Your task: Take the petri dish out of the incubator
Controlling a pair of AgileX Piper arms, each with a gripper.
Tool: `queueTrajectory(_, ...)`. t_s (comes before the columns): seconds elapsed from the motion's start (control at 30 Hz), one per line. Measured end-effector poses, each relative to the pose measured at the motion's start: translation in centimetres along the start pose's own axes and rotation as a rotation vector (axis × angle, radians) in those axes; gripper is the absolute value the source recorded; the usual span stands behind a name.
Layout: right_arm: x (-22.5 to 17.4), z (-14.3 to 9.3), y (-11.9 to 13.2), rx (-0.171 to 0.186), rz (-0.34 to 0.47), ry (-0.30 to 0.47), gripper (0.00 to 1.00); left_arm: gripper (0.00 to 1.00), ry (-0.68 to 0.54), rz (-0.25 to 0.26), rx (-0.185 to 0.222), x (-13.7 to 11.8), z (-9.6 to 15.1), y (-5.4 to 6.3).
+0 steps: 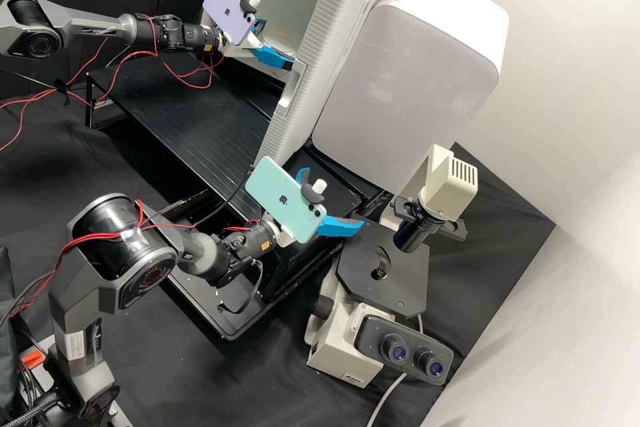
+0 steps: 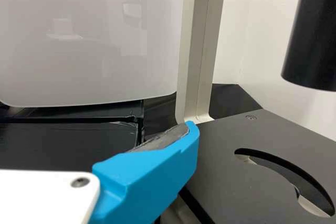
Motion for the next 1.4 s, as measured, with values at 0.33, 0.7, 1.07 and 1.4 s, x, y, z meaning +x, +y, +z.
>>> queueTrajectory(0.33,0.00,0.00,0.00,0.000,0.000,0.000,1.00,0.00,-0.002,-0.003,-0.003,0.00,0.02,-0.03)
queueTrajectory(0.7,0.00,0.00,0.00,0.000,0.000,0.000,1.00,0.00,-0.003,-0.005,-0.006,0.00,0.02,-0.04)
queueTrajectory(1.07,0.00,0.00,0.00,0.000,0.000,0.000,1.00,0.00,-0.003,-0.005,-0.008,0.00,0.02,-0.04)
queueTrajectory(1.4,0.00,0.00,0.00,0.000,0.000,0.000,1.00,0.00,-0.008,-0.006,-0.016,0.00,0.07,-0.05)
